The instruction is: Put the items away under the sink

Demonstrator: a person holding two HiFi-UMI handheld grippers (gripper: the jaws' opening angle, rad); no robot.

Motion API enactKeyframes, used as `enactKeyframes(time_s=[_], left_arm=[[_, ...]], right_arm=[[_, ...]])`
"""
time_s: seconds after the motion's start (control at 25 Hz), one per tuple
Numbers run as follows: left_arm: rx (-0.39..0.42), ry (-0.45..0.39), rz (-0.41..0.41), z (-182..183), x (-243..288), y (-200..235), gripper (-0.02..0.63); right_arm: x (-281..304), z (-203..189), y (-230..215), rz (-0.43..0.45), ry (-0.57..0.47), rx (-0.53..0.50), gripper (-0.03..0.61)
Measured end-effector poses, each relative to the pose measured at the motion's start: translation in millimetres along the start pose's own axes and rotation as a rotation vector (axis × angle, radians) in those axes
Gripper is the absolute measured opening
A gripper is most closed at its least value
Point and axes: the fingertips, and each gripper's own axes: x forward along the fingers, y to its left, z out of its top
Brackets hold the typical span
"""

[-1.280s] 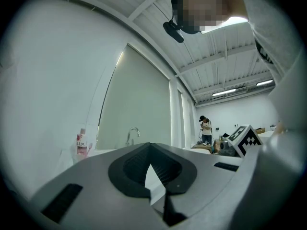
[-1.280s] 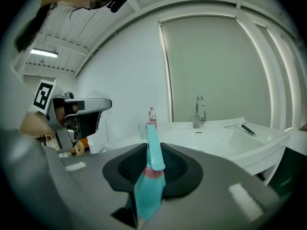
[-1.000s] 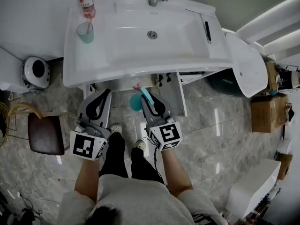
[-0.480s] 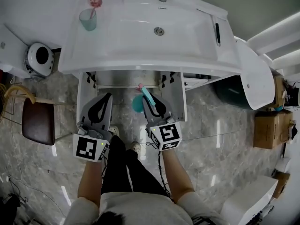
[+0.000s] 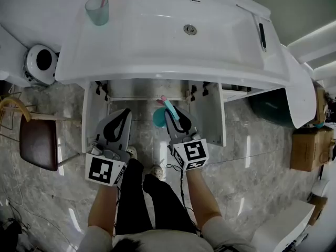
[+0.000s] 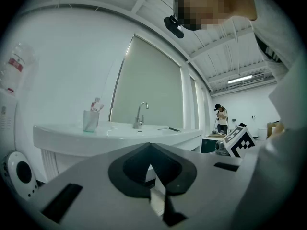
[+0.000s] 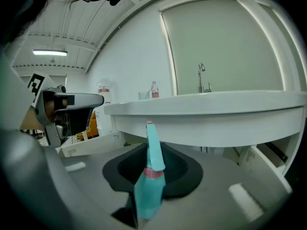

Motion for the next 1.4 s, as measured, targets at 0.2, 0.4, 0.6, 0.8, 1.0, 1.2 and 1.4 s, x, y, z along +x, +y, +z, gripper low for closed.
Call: enactKeyframes(time_s=[0.2,0.4,0.6,0.8,1.0,1.2,1.4], left_arm=[[0.007,-0.006,-0.005,-50,13,16,-0.002],[0.02,-0.041,-0.021,-99,29,32,-0.002],[0.036,-0.053,-0.026,-150,47,46,-0.002],[0.036,-0.048,-0.031,-207,60,58,-0.002],[0.085,-0.096,-0.029,-247,70,70,-0.002],[0.124,-0.135,-0.016,-277,70,74,-0.002],[0.133,-0.145,-0.014,-304,69,74,-0.002]], right_arm=[[31,-42,-10,-0.012,-0.008,-0.01,0.094],[63,-86,-24,-0.024,-0.013,-0.026,0.094],[96,-127,-42,-0.035,-0.027,-0.045,0.094],[125,-172,-62,-0.057,-0.032,-0.066,0.094],[147,-215,-79,-0.078,-0.06,-0.067,0.094],[160,-247,-97,-0.1,-0.089,-0.065,0.094],[167,-271,-117,-0.13,-0.096,-0.065,0.094]])
